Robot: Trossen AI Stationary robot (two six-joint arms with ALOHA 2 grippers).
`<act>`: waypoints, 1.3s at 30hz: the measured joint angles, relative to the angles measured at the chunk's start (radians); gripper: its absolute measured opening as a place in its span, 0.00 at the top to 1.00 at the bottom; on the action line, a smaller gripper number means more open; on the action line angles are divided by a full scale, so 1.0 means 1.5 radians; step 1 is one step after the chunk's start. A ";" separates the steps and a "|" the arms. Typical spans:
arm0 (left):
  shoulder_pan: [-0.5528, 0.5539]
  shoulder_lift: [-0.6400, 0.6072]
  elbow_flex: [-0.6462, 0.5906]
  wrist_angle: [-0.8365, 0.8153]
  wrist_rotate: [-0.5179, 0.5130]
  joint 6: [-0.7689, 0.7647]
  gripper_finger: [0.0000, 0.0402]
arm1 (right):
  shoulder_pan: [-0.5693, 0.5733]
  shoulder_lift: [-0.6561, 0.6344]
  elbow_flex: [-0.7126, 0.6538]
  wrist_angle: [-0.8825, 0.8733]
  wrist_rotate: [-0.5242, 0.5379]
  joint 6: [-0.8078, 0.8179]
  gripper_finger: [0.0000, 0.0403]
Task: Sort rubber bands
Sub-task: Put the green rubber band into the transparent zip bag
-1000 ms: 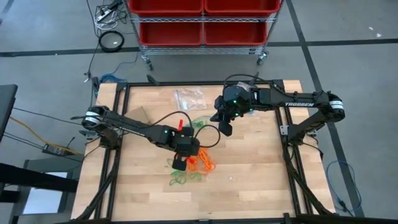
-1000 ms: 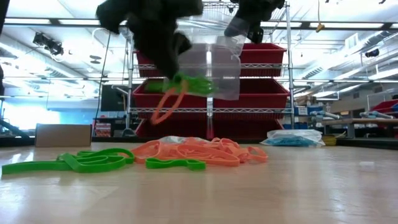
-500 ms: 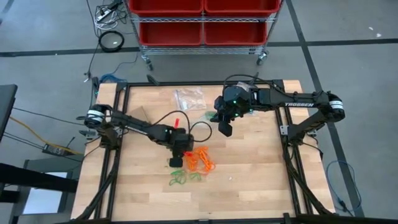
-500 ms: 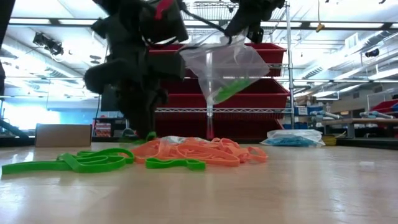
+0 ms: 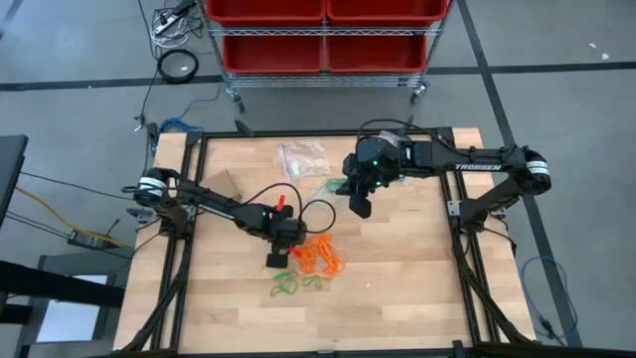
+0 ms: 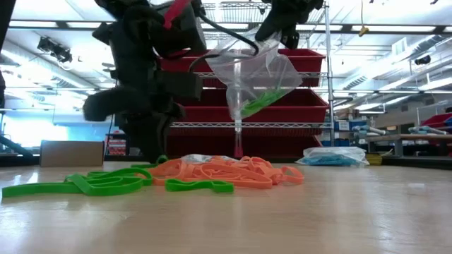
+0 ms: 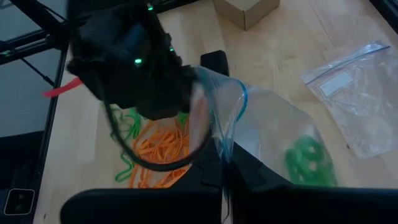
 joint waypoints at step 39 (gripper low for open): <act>-0.092 -0.296 0.002 0.402 -0.270 0.195 1.00 | -0.002 0.007 -0.055 0.009 -0.018 0.068 1.00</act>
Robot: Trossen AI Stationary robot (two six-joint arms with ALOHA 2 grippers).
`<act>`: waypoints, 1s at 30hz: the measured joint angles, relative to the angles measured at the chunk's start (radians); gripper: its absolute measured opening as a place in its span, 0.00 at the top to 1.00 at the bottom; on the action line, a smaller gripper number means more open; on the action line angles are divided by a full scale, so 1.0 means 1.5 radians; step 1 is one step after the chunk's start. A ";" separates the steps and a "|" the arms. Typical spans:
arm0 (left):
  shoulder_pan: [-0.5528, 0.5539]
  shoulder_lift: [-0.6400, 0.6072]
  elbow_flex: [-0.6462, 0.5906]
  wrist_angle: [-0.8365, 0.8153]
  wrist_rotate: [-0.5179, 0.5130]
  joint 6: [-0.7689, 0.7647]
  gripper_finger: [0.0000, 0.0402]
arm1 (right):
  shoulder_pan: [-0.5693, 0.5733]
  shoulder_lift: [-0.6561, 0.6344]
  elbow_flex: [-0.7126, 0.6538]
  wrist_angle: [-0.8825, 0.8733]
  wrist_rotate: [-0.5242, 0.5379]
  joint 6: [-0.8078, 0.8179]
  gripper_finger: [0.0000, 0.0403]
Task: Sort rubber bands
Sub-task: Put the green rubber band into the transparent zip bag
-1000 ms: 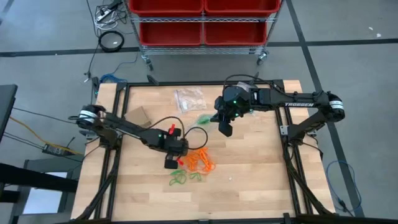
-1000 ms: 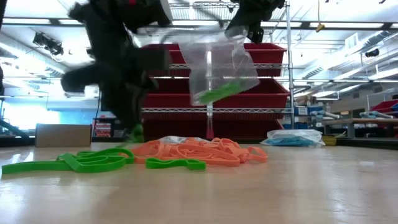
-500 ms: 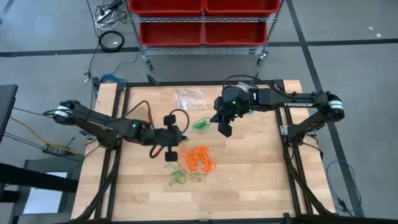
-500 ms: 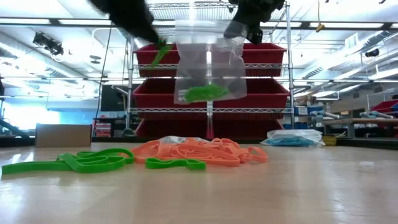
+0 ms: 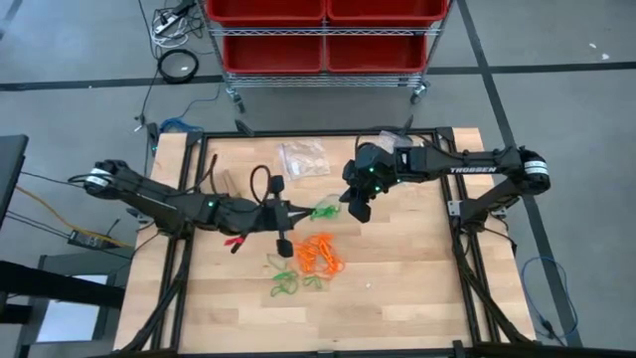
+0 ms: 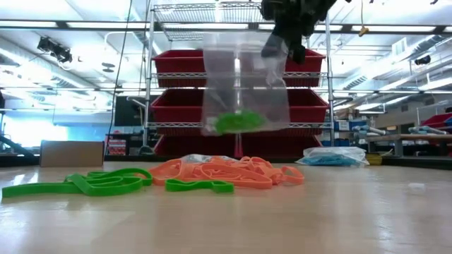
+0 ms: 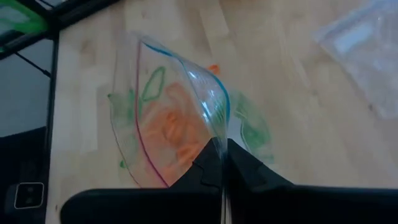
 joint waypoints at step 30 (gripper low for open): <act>0.018 0.144 0.000 0.026 -0.110 0.047 0.92 | 0.019 0.000 -0.024 0.088 -0.032 0.050 1.00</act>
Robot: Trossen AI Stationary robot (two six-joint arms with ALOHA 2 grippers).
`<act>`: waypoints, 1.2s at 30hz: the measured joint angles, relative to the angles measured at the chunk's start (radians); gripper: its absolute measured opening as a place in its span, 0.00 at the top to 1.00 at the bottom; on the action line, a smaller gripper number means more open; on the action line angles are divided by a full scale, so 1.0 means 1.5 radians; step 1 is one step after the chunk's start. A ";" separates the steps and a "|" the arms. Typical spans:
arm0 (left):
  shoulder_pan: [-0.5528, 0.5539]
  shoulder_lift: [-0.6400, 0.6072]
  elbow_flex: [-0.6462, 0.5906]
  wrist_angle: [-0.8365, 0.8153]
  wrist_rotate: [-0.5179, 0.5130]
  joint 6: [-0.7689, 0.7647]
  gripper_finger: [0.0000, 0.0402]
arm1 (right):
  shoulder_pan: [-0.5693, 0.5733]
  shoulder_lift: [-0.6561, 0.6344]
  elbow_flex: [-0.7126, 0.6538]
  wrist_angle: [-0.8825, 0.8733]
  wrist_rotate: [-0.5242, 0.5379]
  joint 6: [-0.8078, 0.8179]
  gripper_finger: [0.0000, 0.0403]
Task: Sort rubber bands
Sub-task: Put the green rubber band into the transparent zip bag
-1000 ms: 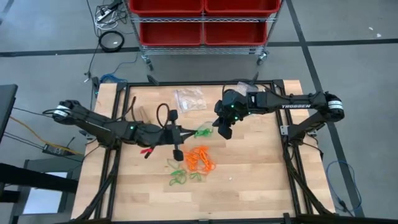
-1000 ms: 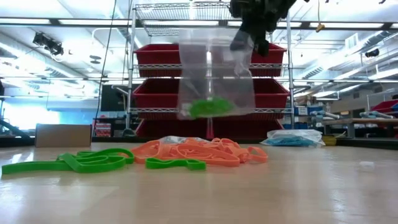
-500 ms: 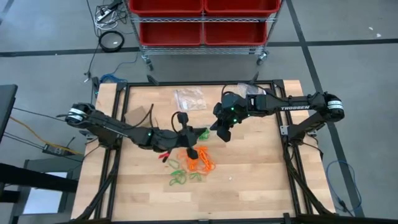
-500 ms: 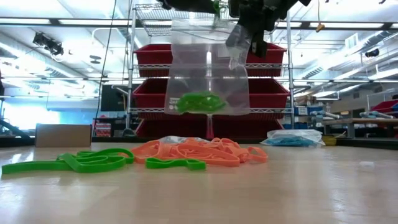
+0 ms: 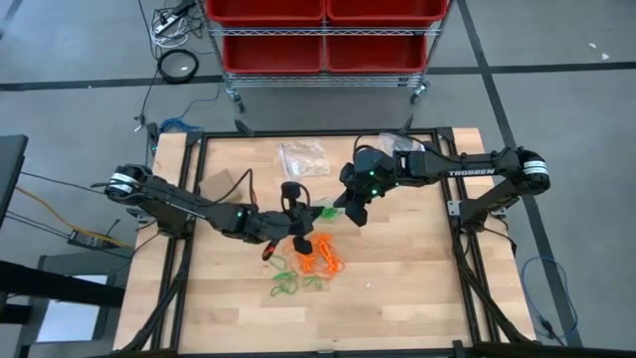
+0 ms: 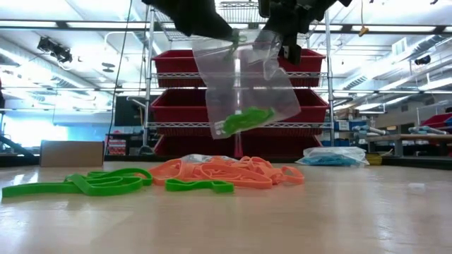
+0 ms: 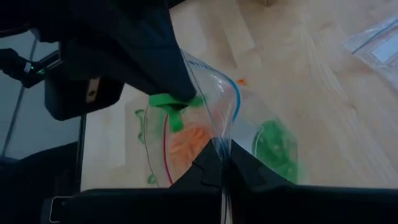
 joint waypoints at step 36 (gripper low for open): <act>0.007 0.004 0.249 -0.510 0.108 -0.047 0.62 | 0.006 0.000 0.000 0.011 -0.006 -0.005 1.00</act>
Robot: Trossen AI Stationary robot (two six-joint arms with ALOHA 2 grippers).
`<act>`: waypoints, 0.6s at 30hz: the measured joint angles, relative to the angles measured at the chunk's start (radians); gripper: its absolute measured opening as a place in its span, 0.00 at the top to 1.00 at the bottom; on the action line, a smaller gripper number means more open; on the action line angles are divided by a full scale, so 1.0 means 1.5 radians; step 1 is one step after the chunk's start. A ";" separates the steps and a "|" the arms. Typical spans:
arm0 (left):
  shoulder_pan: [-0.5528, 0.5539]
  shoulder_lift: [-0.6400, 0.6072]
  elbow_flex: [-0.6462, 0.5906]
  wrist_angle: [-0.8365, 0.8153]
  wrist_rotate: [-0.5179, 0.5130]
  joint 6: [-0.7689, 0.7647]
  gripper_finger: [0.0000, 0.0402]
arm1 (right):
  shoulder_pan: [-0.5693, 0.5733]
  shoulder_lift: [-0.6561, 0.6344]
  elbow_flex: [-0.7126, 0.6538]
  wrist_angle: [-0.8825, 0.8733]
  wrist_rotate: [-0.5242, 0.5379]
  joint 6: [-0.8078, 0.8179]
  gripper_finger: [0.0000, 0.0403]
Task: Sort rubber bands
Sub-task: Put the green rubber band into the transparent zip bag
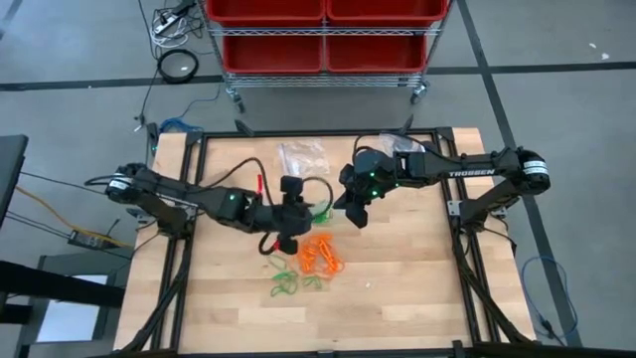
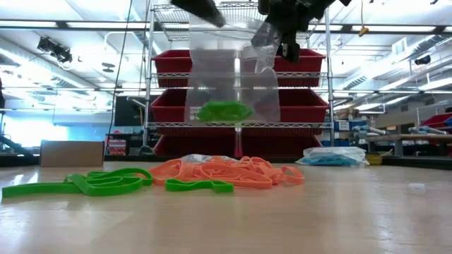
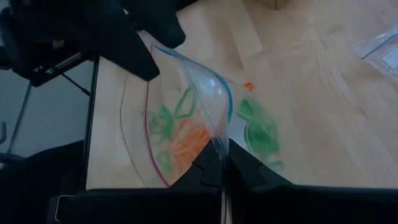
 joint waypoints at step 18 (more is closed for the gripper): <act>-0.225 -0.009 -0.175 -0.059 -0.082 -0.463 0.62 | 0.000 0.000 0.000 -0.005 0.001 -0.022 1.00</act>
